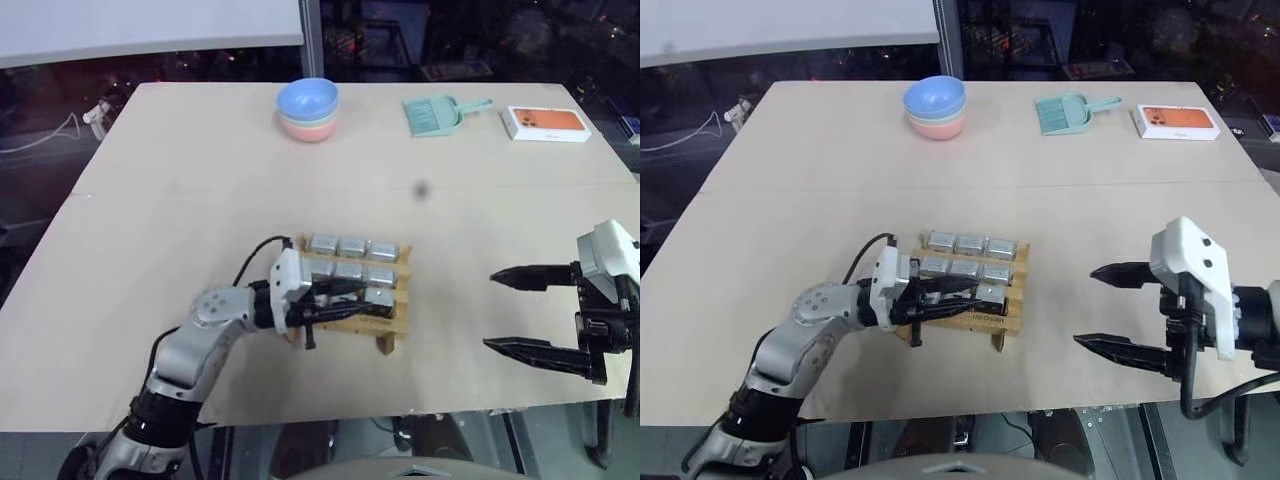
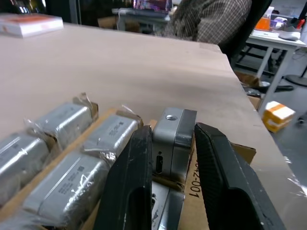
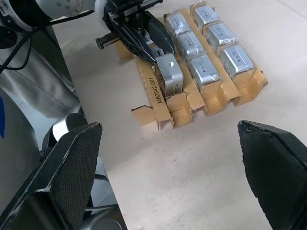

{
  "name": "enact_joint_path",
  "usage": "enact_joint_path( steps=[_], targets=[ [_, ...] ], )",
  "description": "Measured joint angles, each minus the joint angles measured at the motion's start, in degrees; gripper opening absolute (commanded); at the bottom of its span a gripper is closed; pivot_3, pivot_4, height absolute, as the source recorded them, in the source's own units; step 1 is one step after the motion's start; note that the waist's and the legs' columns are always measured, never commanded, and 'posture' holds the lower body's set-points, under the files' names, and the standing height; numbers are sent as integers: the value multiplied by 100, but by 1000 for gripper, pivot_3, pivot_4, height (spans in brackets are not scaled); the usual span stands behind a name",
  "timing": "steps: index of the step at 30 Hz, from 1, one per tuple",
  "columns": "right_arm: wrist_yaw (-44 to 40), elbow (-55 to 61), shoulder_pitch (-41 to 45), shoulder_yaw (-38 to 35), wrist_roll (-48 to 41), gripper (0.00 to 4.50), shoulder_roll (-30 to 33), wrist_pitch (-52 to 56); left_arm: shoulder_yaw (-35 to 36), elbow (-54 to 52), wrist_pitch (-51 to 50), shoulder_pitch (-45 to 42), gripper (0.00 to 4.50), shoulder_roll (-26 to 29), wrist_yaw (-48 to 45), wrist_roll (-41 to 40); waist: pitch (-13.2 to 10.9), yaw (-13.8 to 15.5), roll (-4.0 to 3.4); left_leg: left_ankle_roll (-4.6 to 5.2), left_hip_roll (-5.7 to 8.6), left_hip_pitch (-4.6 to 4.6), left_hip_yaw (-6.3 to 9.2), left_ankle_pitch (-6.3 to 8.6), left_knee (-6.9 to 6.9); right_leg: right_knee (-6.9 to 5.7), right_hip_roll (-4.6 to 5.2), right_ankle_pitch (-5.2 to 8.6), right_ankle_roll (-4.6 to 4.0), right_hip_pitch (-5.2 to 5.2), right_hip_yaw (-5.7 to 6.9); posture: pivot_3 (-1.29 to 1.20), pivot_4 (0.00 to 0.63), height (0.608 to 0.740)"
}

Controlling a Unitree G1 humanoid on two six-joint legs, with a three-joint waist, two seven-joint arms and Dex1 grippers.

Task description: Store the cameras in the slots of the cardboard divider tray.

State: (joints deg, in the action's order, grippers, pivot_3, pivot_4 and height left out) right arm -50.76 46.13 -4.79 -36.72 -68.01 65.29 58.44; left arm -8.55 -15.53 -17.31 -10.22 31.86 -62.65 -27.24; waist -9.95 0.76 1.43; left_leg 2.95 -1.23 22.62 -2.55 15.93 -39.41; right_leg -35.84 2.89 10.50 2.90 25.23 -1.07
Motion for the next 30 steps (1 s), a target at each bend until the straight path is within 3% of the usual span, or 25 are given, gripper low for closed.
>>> enact_joint_path(
  steps=[1,7,11,15,19,21,25,30],
  targets=[
    [0,1,-1,0,4,4500,1,-6,-1,-8,-125,-47,1747,6,35,-14,0,-1,-1,0,0,-2,1,0,0,0,0,0,1,-1,-1,0,150,740],
    [-14,-21,-14,0,35,4500,36,-34,12,-188,-575,-60,4328,286,-136,-273,1,-1,-1,0,-2,-3,1,0,0,0,-1,1,1,-1,-1,0,150,740],
    [-16,-18,-101,1,97,4500,36,-59,186,-196,-565,84,4425,452,-345,-460,0,1,1,0,-4,1,1,0,0,2,1,2,1,0,0,0,150,740],
    [59,9,-340,104,540,4500,-236,-357,975,-459,-1066,258,4425,908,-89,-899,-1,-4,5,0,-8,3,12,0,1,3,1,2,1,1,4,0,150,740],
    [197,-78,-1125,776,1808,4500,-875,-1206,1812,-787,-1383,1611,4425,1624,187,-778,10,-50,7,-1,-9,6,-4,0,16,6,7,3,3,15,-7,0,150,740],
    [44,-260,-1502,1046,2326,4500,-1174,-1725,2231,-708,-1133,2277,4425,1619,114,-667,12,-36,7,-1,-8,8,-6,0,16,9,10,4,3,17,-5,0,150,740],
    [-366,-1354,-1867,1162,2986,4500,-2527,-3351,2850,-318,-14,3508,4425,1061,-146,-408,21,-2,24,0,-9,9,-8,2,6,15,22,5,3,15,0,0,150,740],
    [-1078,-2073,-2534,1214,3602,4500,-2547,-4394,3028,-174,809,3975,4425,807,-203,-90,26,14,16,-21,-10,1,-1,14,6,13,35,5,3,16,9,0,150,740]
  ],
)
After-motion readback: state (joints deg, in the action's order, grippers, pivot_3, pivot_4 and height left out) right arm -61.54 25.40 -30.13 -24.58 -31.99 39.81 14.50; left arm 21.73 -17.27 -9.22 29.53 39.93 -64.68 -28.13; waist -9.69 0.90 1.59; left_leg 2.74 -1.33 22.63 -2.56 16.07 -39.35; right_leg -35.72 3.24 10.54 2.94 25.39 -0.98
